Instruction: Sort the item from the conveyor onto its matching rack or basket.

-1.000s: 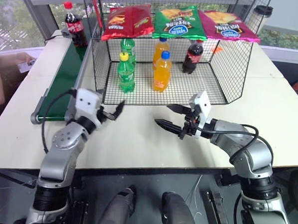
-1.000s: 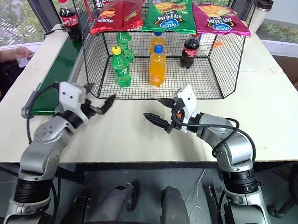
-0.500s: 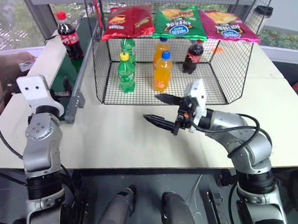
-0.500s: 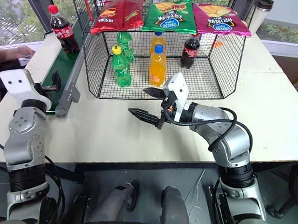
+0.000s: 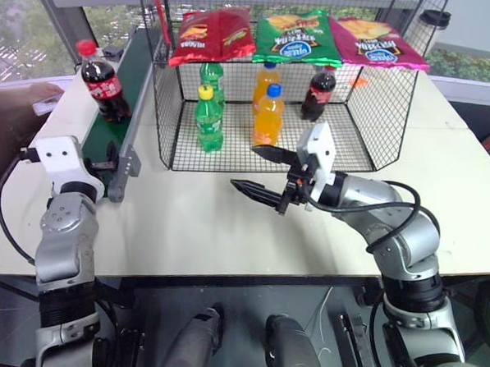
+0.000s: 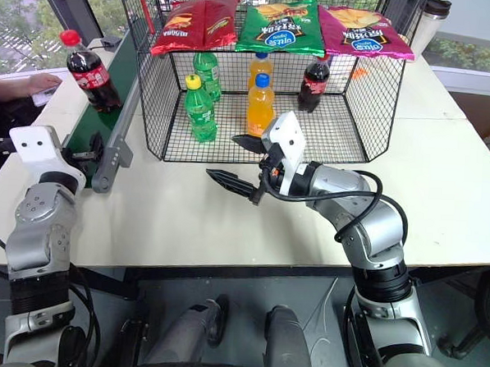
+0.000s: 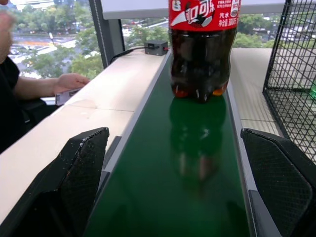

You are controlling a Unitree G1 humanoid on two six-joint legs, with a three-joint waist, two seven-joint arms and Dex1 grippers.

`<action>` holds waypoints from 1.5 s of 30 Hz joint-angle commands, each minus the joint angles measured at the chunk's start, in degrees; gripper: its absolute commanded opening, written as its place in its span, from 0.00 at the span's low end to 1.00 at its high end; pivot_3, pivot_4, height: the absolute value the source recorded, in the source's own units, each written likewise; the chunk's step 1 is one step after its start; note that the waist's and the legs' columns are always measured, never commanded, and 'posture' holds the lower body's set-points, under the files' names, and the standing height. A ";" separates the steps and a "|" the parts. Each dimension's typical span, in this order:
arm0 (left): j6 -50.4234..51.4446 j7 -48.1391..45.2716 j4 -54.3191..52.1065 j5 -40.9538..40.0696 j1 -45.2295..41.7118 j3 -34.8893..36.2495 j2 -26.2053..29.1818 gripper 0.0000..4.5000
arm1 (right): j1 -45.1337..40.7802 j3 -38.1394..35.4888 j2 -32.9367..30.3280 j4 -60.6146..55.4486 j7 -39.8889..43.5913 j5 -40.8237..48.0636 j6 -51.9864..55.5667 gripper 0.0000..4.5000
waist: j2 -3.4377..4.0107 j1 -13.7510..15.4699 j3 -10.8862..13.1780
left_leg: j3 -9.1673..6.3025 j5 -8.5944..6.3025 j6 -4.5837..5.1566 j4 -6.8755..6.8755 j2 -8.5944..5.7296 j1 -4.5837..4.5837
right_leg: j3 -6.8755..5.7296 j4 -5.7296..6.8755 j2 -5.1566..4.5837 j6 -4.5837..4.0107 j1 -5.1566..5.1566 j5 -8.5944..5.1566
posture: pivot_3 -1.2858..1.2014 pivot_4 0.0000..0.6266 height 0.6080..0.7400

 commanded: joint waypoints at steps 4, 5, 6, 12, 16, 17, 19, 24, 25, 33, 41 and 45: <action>-1.12 0.10 -0.96 0.08 -0.47 -0.45 0.15 1.00 | -0.34 -0.50 -0.36 -1.85 0.17 0.47 -0.90 0.98 | 0.00 0.00 0.00 | 0.00 0.00 0.00 0.00 0.00 0.00 | 0.00 0.00 -0.01 0.00 0.00 0.00 | 0.52 0.24 0.98; -1.12 0.16 -0.96 0.07 -0.46 -0.45 0.12 1.00 | -0.33 -0.53 -0.38 -1.87 0.17 0.49 -0.88 0.98 | 0.00 0.00 0.00 | 0.00 0.00 0.00 0.00 0.00 0.00 | 0.00 0.00 -0.01 0.00 0.00 0.00 | 0.52 0.24 0.98; -1.19 0.22 -0.85 0.10 -0.51 -0.50 0.09 1.00 | -0.37 -0.52 -0.43 -1.79 0.21 0.43 -0.93 0.98 | 0.00 0.00 0.00 | 0.00 0.00 0.00 0.00 0.00 0.00 | 0.00 0.00 -0.01 0.00 0.00 0.00 | 0.52 0.24 0.98; -1.57 -0.08 -0.78 0.09 -0.36 -1.47 -0.42 1.00 | -0.44 -0.42 -0.47 -1.59 0.26 0.17 -1.14 0.98 | 0.00 0.02 0.00 | 0.00 0.00 0.00 0.00 0.00 0.00 | 0.00 0.00 -0.01 0.00 0.00 0.00 | 0.52 0.24 0.98; -1.62 0.43 -0.51 0.30 -0.30 -1.27 -0.57 1.00 | -0.25 -0.41 -0.75 -1.57 0.28 -0.09 -1.21 0.98 | 0.00 0.04 0.00 | 0.00 0.00 0.00 0.00 0.00 0.00 | 0.00 0.00 -0.01 0.00 0.00 0.00 | 0.52 0.24 0.98; -1.61 0.57 -0.44 0.39 -0.23 -1.24 -0.56 1.00 | -0.19 -0.42 -0.83 -1.60 0.27 -0.13 -1.21 0.98 | 0.00 0.04 0.00 | 0.00 0.00 0.00 0.00 0.00 0.00 | 0.00 0.00 -0.01 0.00 0.00 0.00 | 0.52 0.24 0.98; -2.86 0.60 -0.14 0.20 -0.01 -0.81 -0.73 0.94 | -0.11 -0.43 -0.97 -1.68 0.23 -0.14 -1.16 0.99 | 0.00 0.03 0.00 | 0.00 0.00 0.00 0.00 0.00 0.00 | 0.00 0.00 -0.02 0.00 0.00 0.00 | 0.52 0.24 0.98; -5.58 -0.53 -1.00 -2.50 -0.64 0.51 -1.11 0.67 | -0.13 -0.46 -1.27 -1.80 0.15 -0.11 -0.95 1.00 | 0.00 0.15 0.00 | 0.00 0.00 0.00 0.00 0.00 0.00 | 0.00 0.00 -0.03 0.00 0.01 0.00 | 0.52 0.24 0.98; -5.02 -0.64 -1.58 -3.46 -1.33 0.88 -0.91 0.67 | -0.15 -0.48 -1.38 -1.84 0.13 -0.10 -0.89 1.00 | 0.00 0.15 0.00 | 0.00 0.00 0.00 0.00 0.00 0.00 | 0.00 0.00 -0.04 0.00 0.01 0.00 | 0.52 0.24 0.98; -2.41 -5.99 -2.25 -9.31 -6.71 0.43 2.82 0.67 | -0.59 -0.95 -2.11 -1.99 0.30 0.74 -0.18 1.00 | -0.10 -0.01 0.04 | -0.04 0.00 0.00 0.01 -0.01 -0.04 | -0.06 -0.01 -0.01 0.01 0.00 0.00 | 0.52 0.24 0.98; 0.18 -25.76 -4.11 -12.10 -6.34 -11.96 9.51 0.67 | -2.37 -4.52 -2.28 -0.77 -0.69 3.23 1.28 1.00 | -0.09 -0.04 0.04 | -0.01 0.00 0.00 -0.01 -0.01 -0.04 | -0.03 -0.03 0.00 -0.01 -0.01 0.00 | 0.52 0.24 0.98; 1.68 -33.79 -4.75 -14.07 -6.42 -16.90 10.78 0.67 | -2.54 -5.18 -2.79 -0.54 -0.82 3.65 1.76 1.00 | -0.09 -0.16 0.05 | -0.01 0.00 0.00 -0.04 0.00 -0.04 | 0.00 -0.03 -0.04 -0.02 -0.03 -0.01 | 0.52 0.24 0.98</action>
